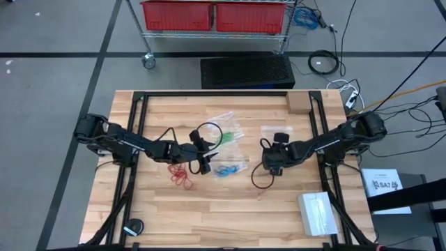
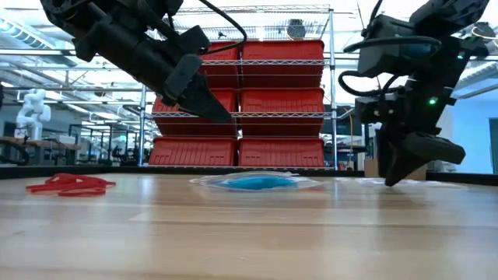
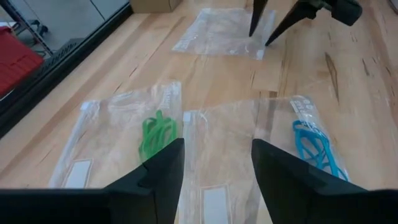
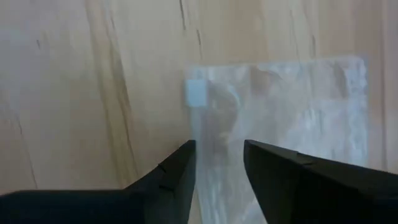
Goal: Sort rubber bands
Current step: Open the right transparent zip bag
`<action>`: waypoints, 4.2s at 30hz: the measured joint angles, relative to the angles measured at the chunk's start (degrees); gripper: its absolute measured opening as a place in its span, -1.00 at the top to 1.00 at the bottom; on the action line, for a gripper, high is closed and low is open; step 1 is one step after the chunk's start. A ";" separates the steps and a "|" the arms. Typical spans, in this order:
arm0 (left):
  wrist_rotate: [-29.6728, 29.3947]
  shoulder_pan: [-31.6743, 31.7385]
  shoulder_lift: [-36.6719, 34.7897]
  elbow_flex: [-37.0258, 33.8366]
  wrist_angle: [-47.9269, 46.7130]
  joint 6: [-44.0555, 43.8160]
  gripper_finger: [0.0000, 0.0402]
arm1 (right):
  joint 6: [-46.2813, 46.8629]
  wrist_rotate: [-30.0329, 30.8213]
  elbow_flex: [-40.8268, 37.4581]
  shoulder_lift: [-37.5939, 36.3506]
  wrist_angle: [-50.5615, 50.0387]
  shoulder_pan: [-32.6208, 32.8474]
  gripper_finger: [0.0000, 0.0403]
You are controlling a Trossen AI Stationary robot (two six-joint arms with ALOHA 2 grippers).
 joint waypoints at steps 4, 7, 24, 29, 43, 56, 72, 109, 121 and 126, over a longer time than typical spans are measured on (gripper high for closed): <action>0.00 0.04 0.00 0.00 0.07 0.41 0.03 | -0.53 -0.24 0.10 1.01 0.93 -0.75 0.51; 0.00 0.04 0.00 0.00 0.35 2.26 0.03 | -0.55 -0.65 0.09 1.01 1.18 -1.10 0.63; 1.26 0.04 0.02 0.02 0.80 6.46 0.05 | -3.14 -9.74 15.04 0.90 -6.90 0.04 1.00; 14.98 -0.01 0.02 0.12 11.09 7.10 0.09 | -6.30 -9.61 24.26 0.83 -13.16 1.35 1.00; 18.36 0.00 0.93 6.11 11.85 6.88 0.09 | -9.47 -4.72 37.27 0.79 -16.59 4.70 1.00; 22.16 2.89 7.56 13.16 9.81 7.45 0.09 | -10.26 -4.72 37.27 0.79 -16.44 4.65 1.00; 21.03 3.43 7.56 13.20 11.81 7.03 0.96 | -11.16 -4.72 37.27 0.79 -15.93 4.65 1.00; 20.98 3.69 7.52 13.18 10.76 12.91 1.00 | 0.69 -8.29 37.31 1.01 -7.85 1.12 0.55; 20.98 3.68 7.52 13.14 11.43 12.76 1.00 | -0.42 -10.73 37.29 1.95 -8.11 0.78 0.89; 20.98 3.69 7.52 13.14 11.56 12.51 1.00 | -0.14 -9.58 37.32 1.94 -9.13 0.83 0.94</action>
